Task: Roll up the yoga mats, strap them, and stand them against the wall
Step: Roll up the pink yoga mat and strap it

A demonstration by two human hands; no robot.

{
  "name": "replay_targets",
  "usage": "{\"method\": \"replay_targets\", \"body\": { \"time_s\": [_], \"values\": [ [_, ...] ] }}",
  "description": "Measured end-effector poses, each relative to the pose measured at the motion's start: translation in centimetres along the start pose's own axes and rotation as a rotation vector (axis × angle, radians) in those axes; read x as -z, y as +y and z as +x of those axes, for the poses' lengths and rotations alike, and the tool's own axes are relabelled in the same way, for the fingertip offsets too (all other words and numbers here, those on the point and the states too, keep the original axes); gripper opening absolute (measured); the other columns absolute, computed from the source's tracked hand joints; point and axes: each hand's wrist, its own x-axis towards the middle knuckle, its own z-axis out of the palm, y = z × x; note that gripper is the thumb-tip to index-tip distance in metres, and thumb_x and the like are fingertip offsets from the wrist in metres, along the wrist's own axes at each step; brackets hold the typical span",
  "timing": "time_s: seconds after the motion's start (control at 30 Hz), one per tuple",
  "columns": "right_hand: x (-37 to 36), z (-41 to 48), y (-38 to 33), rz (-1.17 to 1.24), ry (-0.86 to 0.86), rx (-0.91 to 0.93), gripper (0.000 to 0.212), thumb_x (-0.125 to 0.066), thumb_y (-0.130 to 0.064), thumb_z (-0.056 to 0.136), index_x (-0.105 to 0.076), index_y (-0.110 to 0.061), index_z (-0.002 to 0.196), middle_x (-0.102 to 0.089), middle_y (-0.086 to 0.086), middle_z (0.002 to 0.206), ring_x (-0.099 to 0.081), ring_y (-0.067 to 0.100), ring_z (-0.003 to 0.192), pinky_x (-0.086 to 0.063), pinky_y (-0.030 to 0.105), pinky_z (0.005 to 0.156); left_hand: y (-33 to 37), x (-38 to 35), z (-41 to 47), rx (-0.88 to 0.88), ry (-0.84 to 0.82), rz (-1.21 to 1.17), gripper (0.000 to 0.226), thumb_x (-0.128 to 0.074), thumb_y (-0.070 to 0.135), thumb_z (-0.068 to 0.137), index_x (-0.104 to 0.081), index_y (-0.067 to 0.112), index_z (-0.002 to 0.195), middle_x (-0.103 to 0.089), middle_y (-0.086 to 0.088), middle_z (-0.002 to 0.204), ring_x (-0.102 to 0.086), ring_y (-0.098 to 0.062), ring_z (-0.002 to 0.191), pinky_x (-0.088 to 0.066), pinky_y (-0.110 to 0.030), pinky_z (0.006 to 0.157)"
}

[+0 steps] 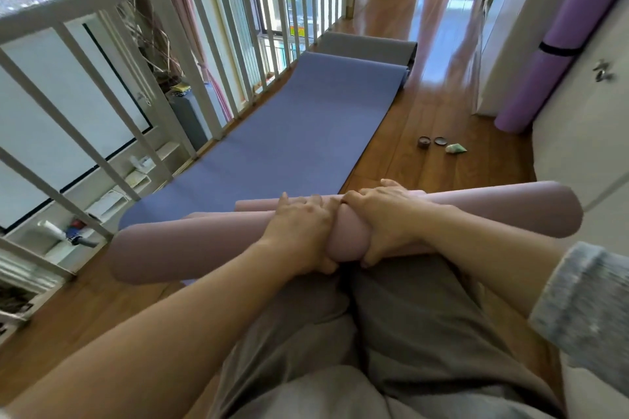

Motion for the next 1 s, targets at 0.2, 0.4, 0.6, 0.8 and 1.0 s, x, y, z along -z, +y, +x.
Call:
{"method": "replay_targets", "body": {
  "time_s": [0.2,0.4,0.6,0.8,1.0],
  "values": [
    [-2.9,-0.9,-0.4,-0.167,0.236,-0.015,0.098,-0.068,-0.066,0.065,-0.029,-0.02,0.144,-0.051,0.004,0.136,-0.051,0.025,0.122,-0.022,0.049,0.114,-1.5,0.8,1.3,-0.019,-0.079,-0.092,0.092,-0.075,0.056,0.065,-0.031,0.026,0.141,-0.053,0.0,0.127,-0.052,-0.023,0.115,-0.038,-0.042,0.099],
    [1.1,-1.9,-1.1,-0.201,0.165,0.035,0.078,-0.059,-0.068,0.061,-0.046,-0.024,0.124,-0.064,-0.007,0.107,-0.062,0.016,0.096,-0.03,0.044,0.106,-0.7,3.3,-0.3,-0.014,-0.135,-0.086,0.081,-0.074,0.055,0.067,-0.036,0.029,0.132,-0.056,0.004,0.121,-0.054,-0.021,0.111,-0.035,-0.044,0.097],
    [1.3,-5.4,-2.5,-0.051,0.011,0.082,0.075,-0.065,-0.067,0.063,-0.047,-0.027,0.124,-0.062,-0.015,0.112,-0.057,0.009,0.105,-0.024,0.045,0.114,0.3,3.0,-2.2,-0.087,-0.264,-0.202,0.086,-0.077,0.06,0.062,-0.039,0.034,0.135,-0.056,0.008,0.124,-0.052,-0.018,0.111,-0.044,-0.035,0.095],
    [1.0,-4.1,-2.7,-0.01,-0.084,0.068,0.08,-0.074,-0.065,0.059,-0.05,-0.026,0.125,-0.062,-0.01,0.113,-0.056,0.012,0.105,-0.031,0.038,0.107,-0.3,2.9,-1.7,-0.101,-0.412,-0.336,0.087,-0.077,0.051,0.068,-0.034,0.031,0.142,-0.047,0.005,0.136,-0.046,-0.017,0.118,-0.04,-0.034,0.101],
    [1.6,-2.1,-1.8,0.142,-0.279,0.056,0.081,-0.082,-0.061,0.055,-0.05,-0.03,0.122,-0.061,-0.009,0.109,-0.057,0.012,0.099,-0.049,0.033,0.091,2.5,1.4,-3.8,-0.021,-0.163,0.038,0.095,-0.069,0.059,0.074,-0.022,0.017,0.146,-0.038,-0.008,0.14,-0.041,-0.027,0.127,-0.027,-0.051,0.111]
  ]
}}
